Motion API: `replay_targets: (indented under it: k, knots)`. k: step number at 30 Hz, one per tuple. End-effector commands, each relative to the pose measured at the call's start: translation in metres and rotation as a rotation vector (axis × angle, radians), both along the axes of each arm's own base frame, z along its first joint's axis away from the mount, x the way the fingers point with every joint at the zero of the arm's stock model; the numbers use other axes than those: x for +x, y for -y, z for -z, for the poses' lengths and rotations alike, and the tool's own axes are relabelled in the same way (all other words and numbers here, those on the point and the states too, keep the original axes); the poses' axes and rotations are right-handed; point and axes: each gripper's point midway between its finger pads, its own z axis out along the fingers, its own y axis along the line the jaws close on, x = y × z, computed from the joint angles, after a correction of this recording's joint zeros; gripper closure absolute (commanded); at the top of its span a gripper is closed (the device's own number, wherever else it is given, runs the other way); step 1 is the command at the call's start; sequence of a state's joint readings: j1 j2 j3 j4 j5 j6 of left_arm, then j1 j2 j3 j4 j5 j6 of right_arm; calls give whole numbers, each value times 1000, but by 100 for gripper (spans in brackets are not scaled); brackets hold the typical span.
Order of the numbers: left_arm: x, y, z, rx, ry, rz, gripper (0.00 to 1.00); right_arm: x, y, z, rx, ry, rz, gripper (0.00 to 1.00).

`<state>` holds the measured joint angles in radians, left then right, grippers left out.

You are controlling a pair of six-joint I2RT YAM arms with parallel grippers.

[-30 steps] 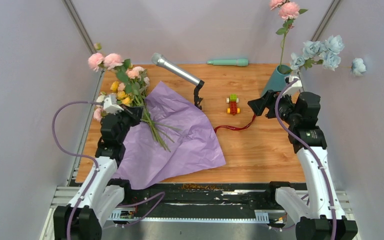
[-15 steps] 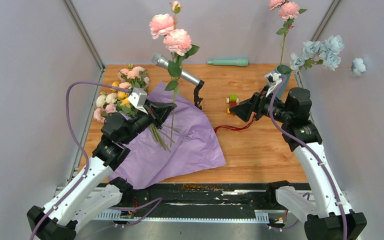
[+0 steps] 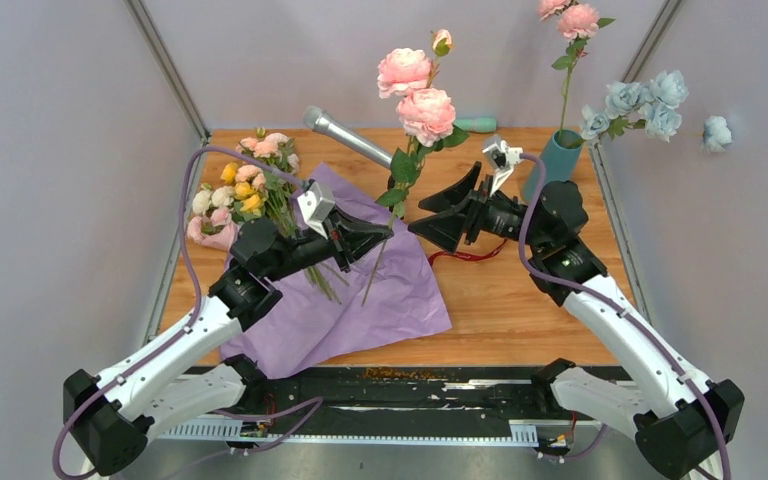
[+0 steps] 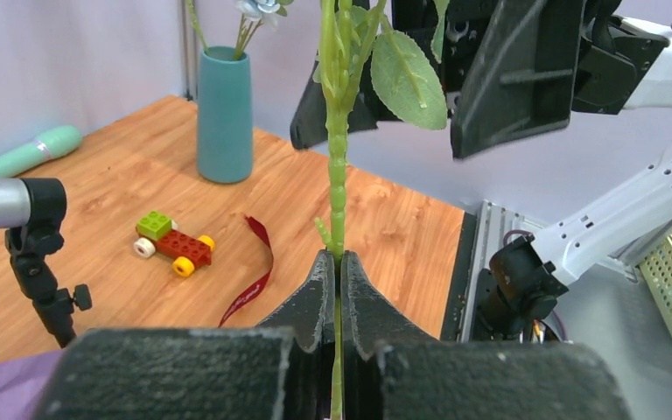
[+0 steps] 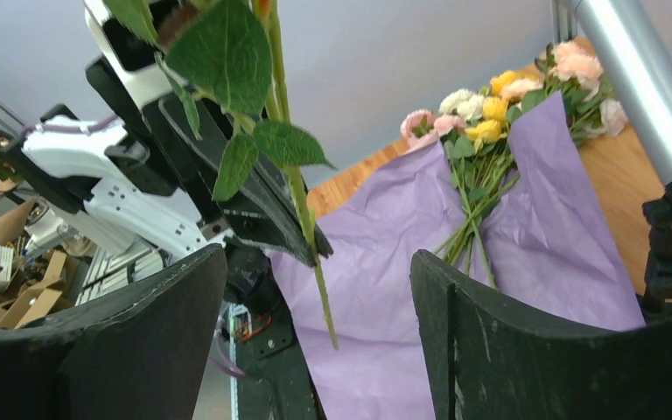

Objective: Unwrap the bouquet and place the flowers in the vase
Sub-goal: Pick up the fake flower from the wrapping paper.

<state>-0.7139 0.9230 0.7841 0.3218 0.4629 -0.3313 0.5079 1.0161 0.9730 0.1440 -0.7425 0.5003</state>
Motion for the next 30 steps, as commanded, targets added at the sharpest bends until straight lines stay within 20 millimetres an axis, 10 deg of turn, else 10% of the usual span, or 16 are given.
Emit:
replay_targets:
  k: [1, 14, 30]
  knots:
    - [-17, -5, -26, -94, 75, 40, 100, 6, 0, -33, 105, 63, 42, 23]
    - [-17, 5, -15, -110, -4, 93, 100, -6, -35, -41, 101, 79, -45, 41]
    - [-12, 10, -5, -91, -31, 93, 100, -1, -35, -37, 91, 81, 4, 100]
